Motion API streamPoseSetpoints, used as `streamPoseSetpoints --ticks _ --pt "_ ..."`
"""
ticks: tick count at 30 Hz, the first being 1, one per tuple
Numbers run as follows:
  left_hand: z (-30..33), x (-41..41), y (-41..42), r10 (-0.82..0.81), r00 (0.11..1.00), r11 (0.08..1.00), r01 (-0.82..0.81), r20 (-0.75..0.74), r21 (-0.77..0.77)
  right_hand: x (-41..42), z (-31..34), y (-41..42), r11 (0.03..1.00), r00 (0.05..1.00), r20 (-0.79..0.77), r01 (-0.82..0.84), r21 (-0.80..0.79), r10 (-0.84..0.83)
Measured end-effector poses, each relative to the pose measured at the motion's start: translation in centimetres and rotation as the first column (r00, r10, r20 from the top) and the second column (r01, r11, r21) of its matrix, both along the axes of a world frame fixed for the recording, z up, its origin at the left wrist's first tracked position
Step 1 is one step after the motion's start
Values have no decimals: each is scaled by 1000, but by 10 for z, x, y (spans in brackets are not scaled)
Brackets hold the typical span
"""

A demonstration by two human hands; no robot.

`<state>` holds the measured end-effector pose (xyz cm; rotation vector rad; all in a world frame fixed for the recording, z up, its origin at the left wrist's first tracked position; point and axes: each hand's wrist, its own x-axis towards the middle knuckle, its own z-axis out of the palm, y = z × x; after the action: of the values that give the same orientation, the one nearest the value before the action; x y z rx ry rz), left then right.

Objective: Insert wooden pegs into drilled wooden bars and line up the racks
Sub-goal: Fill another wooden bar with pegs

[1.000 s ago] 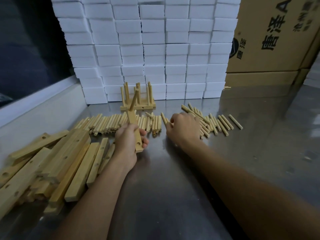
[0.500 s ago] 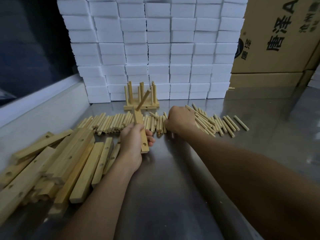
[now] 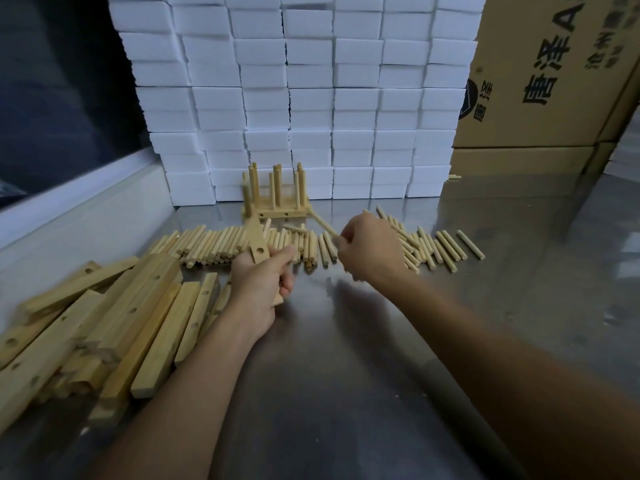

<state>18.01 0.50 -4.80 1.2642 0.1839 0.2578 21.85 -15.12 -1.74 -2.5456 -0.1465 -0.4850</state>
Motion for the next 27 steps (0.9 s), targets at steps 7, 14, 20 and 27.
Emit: streamPoseSetpoints --ticks 7,14,20,27 --pt "-3 -2 -2 -20 997 992 11 68 127 -39 -27 -21 945 969 18 -244 218 246" --pt "-1 -6 2 -73 997 996 70 41 63 -43 -29 -27 871 961 54 -268 411 270" --pt "0 -7 -1 -66 997 996 64 35 69 -42 -32 -32 821 972 53 -221 526 228" --pt "0 -7 -2 -79 997 990 76 24 118 -50 -31 -27 936 921 234 -341 92 312"
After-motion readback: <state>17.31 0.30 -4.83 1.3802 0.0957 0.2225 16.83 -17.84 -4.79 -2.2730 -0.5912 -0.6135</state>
